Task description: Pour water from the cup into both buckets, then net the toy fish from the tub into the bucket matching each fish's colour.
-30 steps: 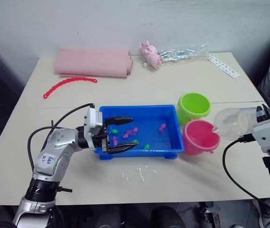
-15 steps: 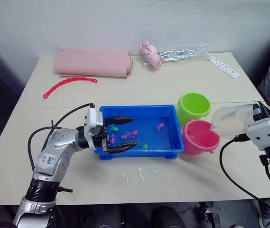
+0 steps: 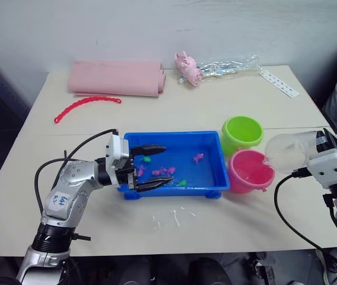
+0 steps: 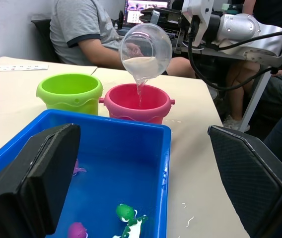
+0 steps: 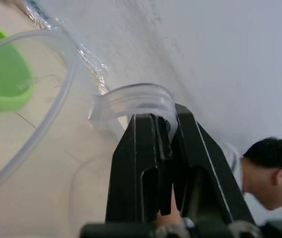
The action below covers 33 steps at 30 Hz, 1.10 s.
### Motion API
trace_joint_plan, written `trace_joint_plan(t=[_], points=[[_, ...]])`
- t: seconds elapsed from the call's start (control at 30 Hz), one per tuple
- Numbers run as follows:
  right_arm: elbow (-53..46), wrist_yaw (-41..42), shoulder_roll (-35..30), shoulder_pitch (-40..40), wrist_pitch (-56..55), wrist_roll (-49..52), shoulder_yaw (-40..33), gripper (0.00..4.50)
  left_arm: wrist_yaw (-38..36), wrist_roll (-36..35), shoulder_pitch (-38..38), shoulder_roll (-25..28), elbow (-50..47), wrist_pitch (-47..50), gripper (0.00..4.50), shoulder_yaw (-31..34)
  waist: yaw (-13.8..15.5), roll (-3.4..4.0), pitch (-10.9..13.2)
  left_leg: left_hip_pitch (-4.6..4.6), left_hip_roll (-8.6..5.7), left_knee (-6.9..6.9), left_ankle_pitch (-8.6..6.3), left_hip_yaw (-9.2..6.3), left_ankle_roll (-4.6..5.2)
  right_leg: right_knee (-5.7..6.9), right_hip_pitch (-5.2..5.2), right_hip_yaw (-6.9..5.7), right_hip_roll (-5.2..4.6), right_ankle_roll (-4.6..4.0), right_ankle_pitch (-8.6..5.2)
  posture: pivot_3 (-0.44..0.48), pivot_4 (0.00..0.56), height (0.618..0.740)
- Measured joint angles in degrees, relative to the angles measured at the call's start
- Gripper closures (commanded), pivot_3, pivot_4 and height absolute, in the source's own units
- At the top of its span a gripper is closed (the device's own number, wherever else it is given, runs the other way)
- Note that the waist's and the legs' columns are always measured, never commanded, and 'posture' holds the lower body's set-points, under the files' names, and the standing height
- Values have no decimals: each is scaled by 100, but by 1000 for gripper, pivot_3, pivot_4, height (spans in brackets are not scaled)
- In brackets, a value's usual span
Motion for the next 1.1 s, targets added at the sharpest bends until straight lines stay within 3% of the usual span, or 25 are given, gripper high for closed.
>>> trace_joint_plan(t=[0.27, 0.5, 0.77, 1.1], points=[[6, 1063, -22, -269, 1475, 2830, -623, 4440, -9, -22, 4, 51, -154, 108, 0, 42, 9, -3, 2, 0, 0, 2, 1, -3, 3, 25, 1, -3, -2, 0, 0, 0, 150, 740], [359, 856, -208, -1084, 2682, 3765, -1110, 4440, 112, -91, -14, -29, -156, 175, 0, 120, -4, -6, 4, 1, 0, 9, 2, -3, 4, 22, 0, -3, -3, 0, 0, 0, 150, 740], [1373, 657, -680, -2082, 2822, 3112, -484, 4440, 351, -385, -328, -103, -42, 440, 0, 470, -4, -7, 5, -2, -2, 10, 3, -1, 5, 25, -2, -5, -3, 0, 0, 0, 150, 740], [2931, 354, -917, -3120, 2186, 1770, 564, 4440, 432, -337, -291, -29, 52, 449, 0, 512, -3, -10, 7, -10, -1, 8, 3, -1, 7, 26, -5, -9, -2, 0, 0, 0, 150, 740]])
